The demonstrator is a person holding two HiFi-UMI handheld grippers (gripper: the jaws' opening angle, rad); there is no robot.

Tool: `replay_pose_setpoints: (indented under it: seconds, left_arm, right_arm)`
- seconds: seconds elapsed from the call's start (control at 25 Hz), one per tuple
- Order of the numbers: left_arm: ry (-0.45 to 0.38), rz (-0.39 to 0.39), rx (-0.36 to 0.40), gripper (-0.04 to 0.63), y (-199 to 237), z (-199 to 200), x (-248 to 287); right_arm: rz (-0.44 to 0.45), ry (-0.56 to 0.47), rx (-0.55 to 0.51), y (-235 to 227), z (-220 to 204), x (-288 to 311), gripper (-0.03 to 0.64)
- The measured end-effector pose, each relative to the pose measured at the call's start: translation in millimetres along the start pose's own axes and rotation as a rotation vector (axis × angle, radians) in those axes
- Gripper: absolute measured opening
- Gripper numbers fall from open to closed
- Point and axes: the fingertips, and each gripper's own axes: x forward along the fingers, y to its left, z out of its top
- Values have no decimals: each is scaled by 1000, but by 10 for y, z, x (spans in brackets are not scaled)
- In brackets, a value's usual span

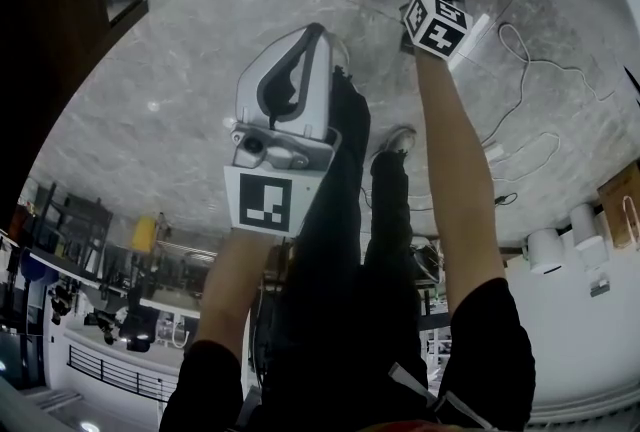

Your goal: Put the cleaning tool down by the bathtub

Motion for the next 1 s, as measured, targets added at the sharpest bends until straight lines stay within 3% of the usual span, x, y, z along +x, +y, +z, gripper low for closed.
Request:
replay_pose_setpoints:
  seconds: [1.0]
  left_arm:
    - [-7,20,-21,8,133,20,21]
  right_arm:
    - [-14,4,42,-64,73,88,78]
